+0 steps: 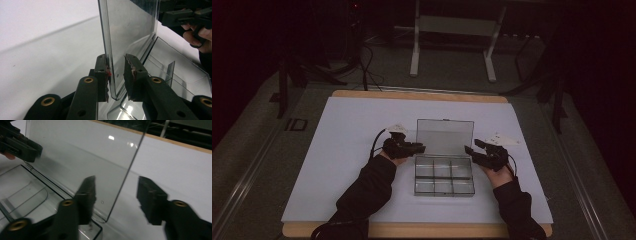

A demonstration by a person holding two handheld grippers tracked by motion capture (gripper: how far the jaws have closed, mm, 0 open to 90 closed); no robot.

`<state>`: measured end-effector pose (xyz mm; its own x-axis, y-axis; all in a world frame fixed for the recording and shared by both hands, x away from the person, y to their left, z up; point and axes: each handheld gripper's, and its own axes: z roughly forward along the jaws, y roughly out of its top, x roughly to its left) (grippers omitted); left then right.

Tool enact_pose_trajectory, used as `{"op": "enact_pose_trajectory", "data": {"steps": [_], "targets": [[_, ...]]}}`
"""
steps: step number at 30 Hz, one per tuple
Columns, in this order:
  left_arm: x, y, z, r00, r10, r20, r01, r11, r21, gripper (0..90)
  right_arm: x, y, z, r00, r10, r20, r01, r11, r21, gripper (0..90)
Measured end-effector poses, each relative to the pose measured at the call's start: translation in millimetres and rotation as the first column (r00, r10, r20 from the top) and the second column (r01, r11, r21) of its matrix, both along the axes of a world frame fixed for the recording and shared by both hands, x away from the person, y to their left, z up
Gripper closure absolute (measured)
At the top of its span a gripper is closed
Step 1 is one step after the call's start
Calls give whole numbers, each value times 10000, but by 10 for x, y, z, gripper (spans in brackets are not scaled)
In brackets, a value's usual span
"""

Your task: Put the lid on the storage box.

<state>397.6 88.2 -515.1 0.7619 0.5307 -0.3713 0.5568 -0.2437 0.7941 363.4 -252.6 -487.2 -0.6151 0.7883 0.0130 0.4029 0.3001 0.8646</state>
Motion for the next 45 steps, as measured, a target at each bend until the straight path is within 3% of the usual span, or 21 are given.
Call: {"op": "enact_pose_trajectory", "data": {"steps": [4, 12, 23, 35, 45], "targets": [[10, 8, 10, 10000, 23, -10, -23, 10000, 20, 746, 49, 27, 22, 9999, 101, -67, -101, 9999, 16, 636], [-22, 64, 110, 9980, 503, 374, -492, 9984, -288, 748, 64, -11, 49, 9996, 216, -202, -215, 9998, 35, 721], [-144, 74, 229, 9954, 358, 887, -367, 9993, 84, 783, -13, -81, 126, 9980, 615, -138, -613, 9980, 173, 816], [-308, 119, 310, 9911, 270, 1304, -319, 9989, 355, 781, -161, -139, 151, 9946, 1035, 36, -1036, 9943, 260, 824], [-399, 166, 342, 9914, 93, 1308, -151, 9989, 439, 802, -256, -180, 142, 9916, 1289, 107, -1291, 9911, 318, 825]]}}
